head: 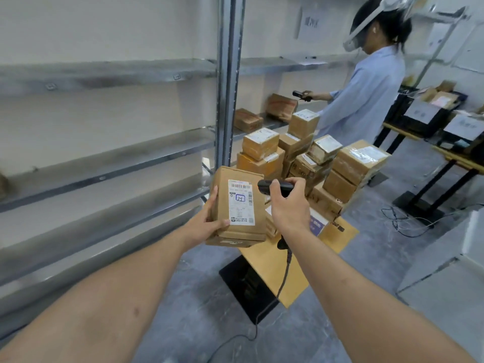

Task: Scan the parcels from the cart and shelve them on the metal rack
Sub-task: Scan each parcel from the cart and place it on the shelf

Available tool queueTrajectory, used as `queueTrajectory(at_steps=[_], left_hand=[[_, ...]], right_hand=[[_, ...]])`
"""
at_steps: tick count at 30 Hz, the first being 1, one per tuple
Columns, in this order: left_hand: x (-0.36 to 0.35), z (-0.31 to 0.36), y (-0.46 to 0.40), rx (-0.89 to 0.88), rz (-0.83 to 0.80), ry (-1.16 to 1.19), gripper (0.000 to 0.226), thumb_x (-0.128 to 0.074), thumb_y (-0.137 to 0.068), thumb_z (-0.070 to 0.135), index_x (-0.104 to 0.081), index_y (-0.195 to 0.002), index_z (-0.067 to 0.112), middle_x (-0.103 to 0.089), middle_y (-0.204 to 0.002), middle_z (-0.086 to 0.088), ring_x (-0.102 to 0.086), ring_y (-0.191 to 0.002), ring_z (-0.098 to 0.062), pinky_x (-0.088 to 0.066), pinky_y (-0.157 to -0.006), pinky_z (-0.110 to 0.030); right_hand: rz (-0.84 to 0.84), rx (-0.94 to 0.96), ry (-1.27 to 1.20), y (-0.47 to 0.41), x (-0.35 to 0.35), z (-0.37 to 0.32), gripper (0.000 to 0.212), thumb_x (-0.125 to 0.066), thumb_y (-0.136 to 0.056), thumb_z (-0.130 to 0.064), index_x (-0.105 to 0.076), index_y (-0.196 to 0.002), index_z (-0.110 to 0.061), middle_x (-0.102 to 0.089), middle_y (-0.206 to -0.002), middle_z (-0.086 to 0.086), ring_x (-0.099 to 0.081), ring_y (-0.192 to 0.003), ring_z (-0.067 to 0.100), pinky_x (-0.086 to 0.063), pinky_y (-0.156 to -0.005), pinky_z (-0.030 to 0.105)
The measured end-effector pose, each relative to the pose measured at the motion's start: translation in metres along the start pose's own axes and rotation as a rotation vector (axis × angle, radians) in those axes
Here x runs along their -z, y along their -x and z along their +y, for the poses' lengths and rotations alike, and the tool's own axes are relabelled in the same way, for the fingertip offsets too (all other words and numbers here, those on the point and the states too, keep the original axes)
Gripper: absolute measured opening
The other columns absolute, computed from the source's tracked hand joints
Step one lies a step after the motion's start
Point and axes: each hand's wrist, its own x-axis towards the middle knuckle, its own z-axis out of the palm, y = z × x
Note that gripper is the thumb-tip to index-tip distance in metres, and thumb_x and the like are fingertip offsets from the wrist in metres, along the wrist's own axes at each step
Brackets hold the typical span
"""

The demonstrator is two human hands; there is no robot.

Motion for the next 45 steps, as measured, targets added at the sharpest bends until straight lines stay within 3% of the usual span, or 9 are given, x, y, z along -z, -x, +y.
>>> queueTrajectory(at_steps=[5, 12, 16, 20, 24, 32, 37, 41, 45], left_hand=[[0.038, -0.005, 0.030, -0.020, 0.102, 0.030, 0.111, -0.075, -0.097, 0.027, 0.009, -0.149, 0.076, -0.037, -0.155, 0.013, -0.052, -0.133, -0.020, -0.054, -0.105, -0.046], [0.114, -0.025, 0.046, -0.021, 0.257, 0.069, 0.104, -0.071, -0.101, 0.026, 0.009, -0.156, 0.065, -0.037, -0.163, 0.009, -0.058, -0.130, -0.016, -0.055, -0.081, -0.016], [0.175, -0.035, 0.054, 0.017, 0.329, 0.135, 0.108, -0.080, -0.088, 0.039, 0.002, -0.142, 0.084, -0.046, -0.159, 0.012, -0.065, -0.126, -0.020, -0.055, -0.104, -0.043], [0.248, -0.047, 0.057, 0.037, 0.408, 0.162, 0.100, -0.069, -0.101, 0.024, 0.004, -0.154, 0.067, -0.058, -0.145, 0.007, -0.069, -0.113, -0.018, -0.060, -0.087, -0.029], [0.324, -0.057, 0.056, 0.056, 0.485, 0.090, 0.102, -0.072, -0.097, 0.034, 0.005, -0.153, 0.069, -0.053, -0.154, 0.001, -0.063, -0.127, -0.027, -0.047, -0.114, -0.049], [0.446, -0.090, 0.051, 0.083, 0.546, 0.140, 0.100, -0.069, -0.099, 0.030, 0.006, -0.155, 0.066, -0.053, -0.151, 0.009, -0.066, -0.113, -0.013, -0.048, -0.112, -0.044], [0.507, -0.123, 0.034, 0.142, 0.614, 0.171, 0.100, -0.077, -0.076, 0.053, -0.002, -0.128, 0.093, -0.056, -0.151, 0.011, -0.066, -0.124, -0.016, -0.048, -0.114, -0.048], [0.535, -0.120, 0.024, 0.192, 0.675, 0.181, 0.097, -0.069, -0.100, 0.033, 0.003, -0.156, 0.065, -0.056, -0.150, 0.007, -0.066, -0.119, -0.015, -0.047, -0.114, -0.046], [0.568, -0.137, 0.006, 0.245, 0.769, 0.200, 0.093, -0.067, -0.100, 0.038, 0.001, -0.154, 0.070, -0.049, -0.158, 0.011, -0.064, -0.126, -0.013, -0.044, -0.117, -0.046]], right_hand=[[-0.073, 0.087, -0.037, 0.018, -0.027, -0.028, 0.033, -0.049, -0.106, -0.052, -0.041, -0.129, -0.030, -0.062, -0.112, -0.004, -0.060, -0.098, 0.021, -0.042, -0.081, 0.036], [-0.193, 0.197, -0.101, 0.035, -0.103, -0.069, 0.032, -0.052, -0.105, -0.051, -0.044, -0.130, -0.032, -0.064, -0.113, -0.004, -0.061, -0.099, 0.019, -0.043, -0.081, 0.033], [-0.280, 0.230, -0.142, 0.047, -0.165, -0.105, 0.034, -0.052, -0.106, -0.048, -0.045, -0.132, -0.029, -0.064, -0.110, -0.003, -0.063, -0.099, 0.021, -0.043, -0.081, 0.033], [-0.331, 0.275, -0.137, 0.056, -0.234, -0.144, 0.032, -0.052, -0.106, -0.048, -0.044, -0.130, -0.030, -0.063, -0.109, -0.004, -0.060, -0.093, 0.018, -0.042, -0.077, 0.030], [-0.373, 0.273, -0.149, 0.061, -0.302, -0.183, 0.032, -0.053, -0.105, -0.047, -0.045, -0.131, -0.029, -0.063, -0.106, -0.006, -0.058, -0.086, 0.008, -0.040, -0.067, 0.022], [-0.450, 0.272, -0.137, 0.064, -0.424, -0.244, 0.032, -0.053, -0.104, -0.050, -0.045, -0.130, -0.033, -0.067, -0.108, -0.007, -0.064, -0.096, 0.020, -0.050, -0.084, 0.037], [-0.510, 0.279, -0.124, 0.043, -0.488, -0.268, 0.034, -0.053, -0.104, -0.049, -0.045, -0.131, -0.030, -0.066, -0.107, -0.007, -0.063, -0.095, 0.018, -0.044, -0.082, 0.033], [-0.593, 0.282, -0.104, 0.017, -0.542, -0.276, 0.030, -0.054, -0.104, -0.049, -0.044, -0.126, -0.030, -0.066, -0.104, -0.007, -0.064, -0.094, 0.020, -0.046, -0.081, 0.035], [-0.726, 0.309, -0.105, -0.010, -0.601, -0.284, 0.033, -0.053, -0.105, -0.049, -0.043, -0.131, -0.032, -0.066, -0.109, -0.005, -0.066, -0.097, 0.022, -0.053, -0.086, 0.038]])
